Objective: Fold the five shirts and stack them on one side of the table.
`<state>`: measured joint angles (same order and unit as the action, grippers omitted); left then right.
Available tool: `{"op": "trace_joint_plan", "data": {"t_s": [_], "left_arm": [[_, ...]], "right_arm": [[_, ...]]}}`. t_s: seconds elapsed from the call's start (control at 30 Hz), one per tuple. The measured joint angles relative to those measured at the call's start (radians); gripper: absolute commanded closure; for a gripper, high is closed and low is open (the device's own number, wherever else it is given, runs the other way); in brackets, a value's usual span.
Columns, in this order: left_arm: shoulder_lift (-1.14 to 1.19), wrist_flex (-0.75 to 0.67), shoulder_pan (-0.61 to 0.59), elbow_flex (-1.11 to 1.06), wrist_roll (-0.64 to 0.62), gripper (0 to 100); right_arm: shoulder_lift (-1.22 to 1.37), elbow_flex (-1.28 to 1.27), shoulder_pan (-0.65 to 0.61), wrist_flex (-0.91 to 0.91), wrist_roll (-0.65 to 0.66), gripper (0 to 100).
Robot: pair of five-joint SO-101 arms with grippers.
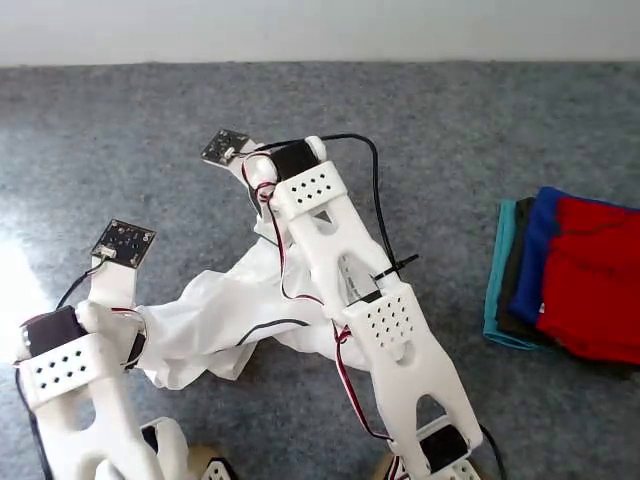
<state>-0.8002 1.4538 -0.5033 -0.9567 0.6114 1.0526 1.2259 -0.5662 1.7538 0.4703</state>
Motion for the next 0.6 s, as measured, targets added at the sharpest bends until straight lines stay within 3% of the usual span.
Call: {"op": "trace_joint_plan", "data": {"t_s": [0.47, 0.6], "left_arm": [[0.0, 0.0, 0.0, 0.0, 0.0, 99], [0.0, 0.0, 0.0, 0.0, 0.0, 99]], "right_arm": [[0.06, 0.0, 0.049, 0.0, 0.0, 90.4], [0.071, 0.0, 0.049, 0.0, 0.002, 97.5]]}}
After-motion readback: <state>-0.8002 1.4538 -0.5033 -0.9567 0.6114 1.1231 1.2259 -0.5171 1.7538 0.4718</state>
